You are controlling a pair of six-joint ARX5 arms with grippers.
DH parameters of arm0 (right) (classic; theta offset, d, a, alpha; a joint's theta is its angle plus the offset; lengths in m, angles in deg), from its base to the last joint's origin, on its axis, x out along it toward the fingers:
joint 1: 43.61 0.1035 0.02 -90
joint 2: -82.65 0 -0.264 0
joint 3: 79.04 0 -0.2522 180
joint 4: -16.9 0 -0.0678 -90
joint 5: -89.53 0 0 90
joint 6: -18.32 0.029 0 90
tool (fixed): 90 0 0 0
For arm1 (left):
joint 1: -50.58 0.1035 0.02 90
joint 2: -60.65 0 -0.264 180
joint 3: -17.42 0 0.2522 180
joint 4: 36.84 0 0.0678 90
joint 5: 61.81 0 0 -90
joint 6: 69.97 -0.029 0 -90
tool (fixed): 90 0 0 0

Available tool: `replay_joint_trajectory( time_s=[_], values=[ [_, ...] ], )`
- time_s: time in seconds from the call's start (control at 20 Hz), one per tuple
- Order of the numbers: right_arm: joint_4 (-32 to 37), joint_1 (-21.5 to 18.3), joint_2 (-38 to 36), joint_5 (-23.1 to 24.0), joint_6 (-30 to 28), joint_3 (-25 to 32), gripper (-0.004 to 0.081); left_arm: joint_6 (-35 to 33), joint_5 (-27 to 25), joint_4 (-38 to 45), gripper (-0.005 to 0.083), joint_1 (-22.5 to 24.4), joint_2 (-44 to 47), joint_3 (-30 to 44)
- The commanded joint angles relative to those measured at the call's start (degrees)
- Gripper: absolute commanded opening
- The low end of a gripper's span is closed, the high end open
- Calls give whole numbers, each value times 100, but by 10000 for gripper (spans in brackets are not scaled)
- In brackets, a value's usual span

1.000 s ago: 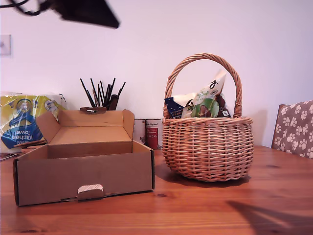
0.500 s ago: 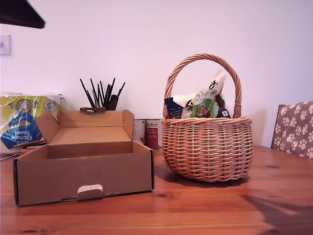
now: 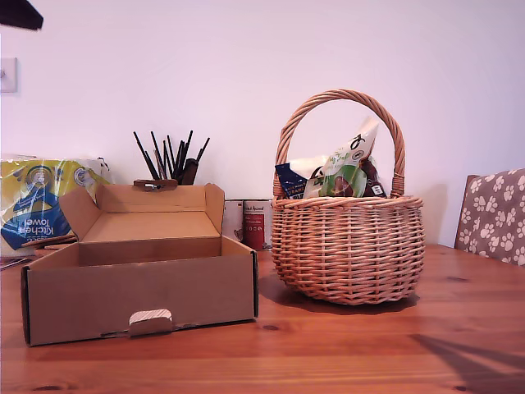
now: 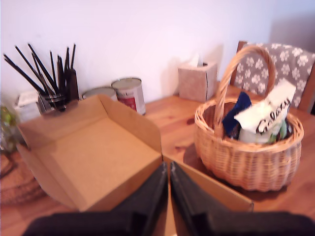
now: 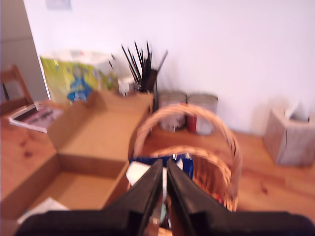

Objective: Move the bags of Easter eggs from the cardboard box on the left into the woven basket on the right side.

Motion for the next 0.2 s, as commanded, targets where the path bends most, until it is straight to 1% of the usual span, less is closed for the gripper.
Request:
replay_joint_trajectory(
  time_s=[0.0, 0.15],
  values=[
    [-129, 15, 33, 2, 42, 72, -13, 17, 9, -77, -21, -7, -74, 55],
    [-424, 15, 33, 7, 42, 72, -13, 17, 7, -245, -21, -7, -168, 55]
  ],
)
